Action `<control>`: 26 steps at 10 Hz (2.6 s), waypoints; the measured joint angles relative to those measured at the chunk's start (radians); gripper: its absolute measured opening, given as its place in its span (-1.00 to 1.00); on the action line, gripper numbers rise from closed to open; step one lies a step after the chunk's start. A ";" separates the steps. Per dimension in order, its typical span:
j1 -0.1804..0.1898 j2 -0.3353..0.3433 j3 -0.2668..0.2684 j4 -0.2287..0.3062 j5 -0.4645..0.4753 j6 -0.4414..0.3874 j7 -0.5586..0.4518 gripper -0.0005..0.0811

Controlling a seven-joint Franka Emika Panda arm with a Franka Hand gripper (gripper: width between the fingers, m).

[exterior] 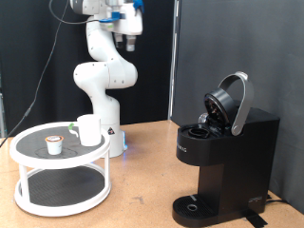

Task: Make a cup of coffee with the keurig machine

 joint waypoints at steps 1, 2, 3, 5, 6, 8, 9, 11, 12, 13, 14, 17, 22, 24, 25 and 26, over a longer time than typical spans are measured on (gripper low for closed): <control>-0.011 0.004 -0.026 0.000 -0.024 0.000 -0.029 0.81; -0.023 0.010 -0.051 0.000 -0.054 0.000 -0.058 0.81; -0.037 0.015 -0.076 0.000 -0.079 0.017 -0.081 0.81; -0.044 0.016 -0.086 0.000 -0.084 0.028 -0.095 0.81; -0.044 0.016 -0.086 0.000 -0.084 0.016 -0.100 0.81; -0.049 0.016 -0.104 -0.001 -0.101 0.026 -0.124 0.81; -0.059 0.017 -0.124 -0.001 -0.122 0.035 -0.142 0.81; -0.079 0.035 -0.176 0.011 -0.156 0.036 -0.185 0.81; -0.087 0.051 -0.202 0.021 -0.168 0.037 -0.206 0.81; -0.094 0.068 -0.229 0.033 -0.181 0.039 -0.227 0.81; -0.098 0.087 -0.252 0.044 -0.188 0.046 -0.244 0.81; -0.100 0.120 -0.276 0.065 -0.187 0.049 -0.249 0.81; -0.105 0.125 -0.335 -0.055 -0.216 0.225 -0.360 0.81; -0.117 0.166 -0.338 -0.110 -0.236 0.297 -0.328 0.81; -0.120 0.190 -0.338 -0.136 -0.244 0.341 -0.302 0.81; -0.120 0.216 -0.338 -0.162 -0.250 0.392 -0.281 0.81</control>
